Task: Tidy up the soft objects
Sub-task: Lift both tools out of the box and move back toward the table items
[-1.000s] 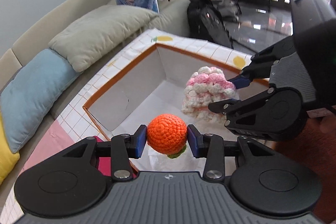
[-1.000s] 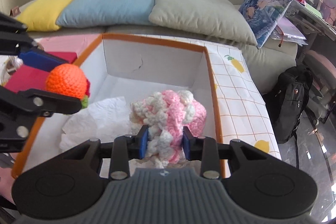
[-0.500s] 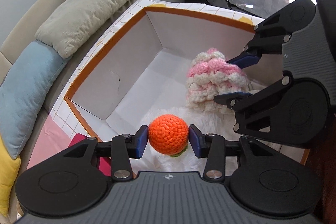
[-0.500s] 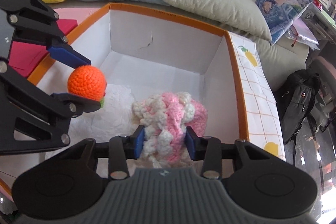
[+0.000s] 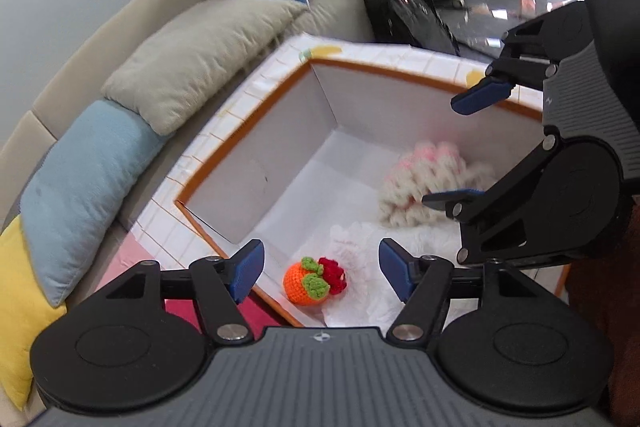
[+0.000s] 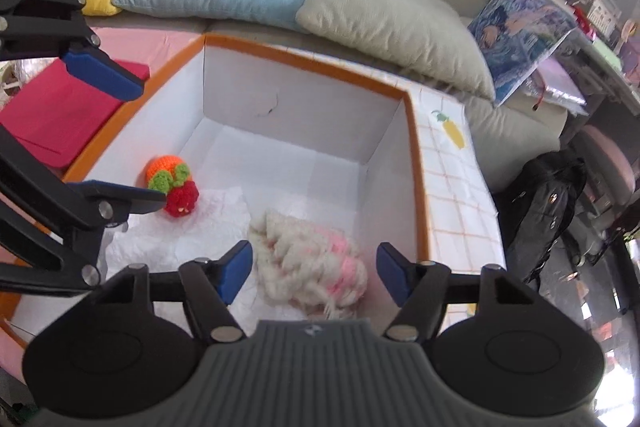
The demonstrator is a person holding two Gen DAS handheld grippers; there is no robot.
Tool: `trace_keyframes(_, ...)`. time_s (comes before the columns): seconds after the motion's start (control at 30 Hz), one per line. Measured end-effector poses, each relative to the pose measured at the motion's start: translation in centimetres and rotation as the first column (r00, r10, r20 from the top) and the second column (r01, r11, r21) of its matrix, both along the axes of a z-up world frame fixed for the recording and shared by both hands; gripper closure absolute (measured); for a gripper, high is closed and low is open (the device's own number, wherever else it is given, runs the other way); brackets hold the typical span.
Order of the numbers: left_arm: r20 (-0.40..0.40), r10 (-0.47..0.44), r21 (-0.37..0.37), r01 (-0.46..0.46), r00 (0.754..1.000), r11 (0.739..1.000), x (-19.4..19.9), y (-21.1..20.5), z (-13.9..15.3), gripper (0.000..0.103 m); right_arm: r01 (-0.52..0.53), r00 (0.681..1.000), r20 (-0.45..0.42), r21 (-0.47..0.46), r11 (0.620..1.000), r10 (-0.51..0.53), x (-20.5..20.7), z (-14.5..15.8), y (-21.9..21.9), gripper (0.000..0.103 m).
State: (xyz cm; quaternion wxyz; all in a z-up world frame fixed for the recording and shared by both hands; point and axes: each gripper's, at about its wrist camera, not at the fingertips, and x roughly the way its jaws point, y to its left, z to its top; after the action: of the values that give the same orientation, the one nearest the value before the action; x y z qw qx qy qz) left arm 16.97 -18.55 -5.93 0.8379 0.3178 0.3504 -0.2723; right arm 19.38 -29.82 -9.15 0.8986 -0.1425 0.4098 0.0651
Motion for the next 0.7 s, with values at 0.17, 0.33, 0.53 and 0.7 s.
trace_keyframes(0.17, 0.049, 0.074, -0.145, -0.066, 0.996, 0.987, -2.2, 2.2, 3.1, 0.026, 0.033, 0.995, 0.095, -0.019, 0.999, -0.031, -1.9, 3.0, 0.3, 0.023)
trace_keyframes(0.33, 0.081, 0.151, -0.28, -0.123, 0.985, 0.952, -4.9, 5.1, 5.7, 0.026, 0.117, 0.981, 0.149, 0.074, 0.99, -0.127, -4.3, 5.8, 0.3, 0.017)
trace_keyframes(0.53, 0.078, 0.256, -0.38, -0.209, 0.964, 0.901, -7.5, 9.4, 7.2, 0.026, 0.188, 0.969, 0.108, 0.246, 0.951, -0.22, -7.2, 7.0, 1.6, 0.015)
trace_keyframes(0.7, 0.05, 0.358, -0.418, -0.306, 0.932, 0.855, -9.1, 12.9, 6.9, 0.026, 0.21, 0.966, 0.08, 0.313, 0.926, -0.246, -9.2, 7.1, 3.9, 0.014)
